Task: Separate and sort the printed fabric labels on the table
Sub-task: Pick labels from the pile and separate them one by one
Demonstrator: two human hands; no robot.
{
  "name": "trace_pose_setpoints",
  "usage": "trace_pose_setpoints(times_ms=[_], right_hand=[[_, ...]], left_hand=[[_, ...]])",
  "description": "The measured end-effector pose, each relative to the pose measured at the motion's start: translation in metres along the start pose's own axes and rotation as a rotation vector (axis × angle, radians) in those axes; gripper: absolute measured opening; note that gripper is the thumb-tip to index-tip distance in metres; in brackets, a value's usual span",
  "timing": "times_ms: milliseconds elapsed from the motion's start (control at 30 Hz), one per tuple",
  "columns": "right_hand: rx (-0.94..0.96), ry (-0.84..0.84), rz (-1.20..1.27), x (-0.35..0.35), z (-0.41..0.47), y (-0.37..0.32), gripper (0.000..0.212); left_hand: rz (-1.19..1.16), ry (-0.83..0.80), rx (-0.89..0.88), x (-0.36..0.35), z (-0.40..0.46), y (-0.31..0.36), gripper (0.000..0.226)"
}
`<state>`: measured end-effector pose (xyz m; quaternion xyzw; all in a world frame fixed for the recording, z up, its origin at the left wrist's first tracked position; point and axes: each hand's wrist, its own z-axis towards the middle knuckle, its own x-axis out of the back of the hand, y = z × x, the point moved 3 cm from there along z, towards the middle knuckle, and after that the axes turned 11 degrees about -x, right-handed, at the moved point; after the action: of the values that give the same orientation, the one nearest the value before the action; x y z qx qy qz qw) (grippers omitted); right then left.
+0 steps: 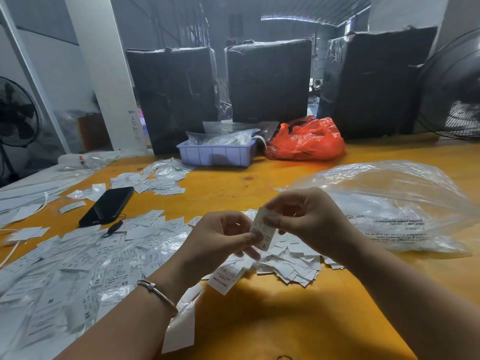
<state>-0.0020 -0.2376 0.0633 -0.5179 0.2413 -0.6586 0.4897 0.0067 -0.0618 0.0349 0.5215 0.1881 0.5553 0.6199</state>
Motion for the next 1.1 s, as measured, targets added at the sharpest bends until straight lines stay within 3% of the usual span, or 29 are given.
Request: trace_pose_setpoints(times_ms=[167, 367, 700, 1100], right_hand=[[0.041, 0.133, 0.009, 0.008, -0.001, -0.003, 0.014], [-0.029, 0.101, 0.039, 0.006, -0.001, -0.001, 0.018], [-0.142, -0.011, 0.172, 0.005, 0.001, 0.004, 0.018], [-0.147, -0.102, -0.026, -0.005, -0.001, 0.0, 0.007]], left_hand=[[-0.061, 0.04, 0.019, 0.001, 0.0, 0.001, 0.012], [-0.069, 0.058, 0.034, 0.001, 0.0, 0.002, 0.034], [-0.072, 0.079, 0.027, 0.001, 0.0, 0.003, 0.037], [-0.111, 0.071, 0.02, 0.001, -0.001, 0.002, 0.033]])
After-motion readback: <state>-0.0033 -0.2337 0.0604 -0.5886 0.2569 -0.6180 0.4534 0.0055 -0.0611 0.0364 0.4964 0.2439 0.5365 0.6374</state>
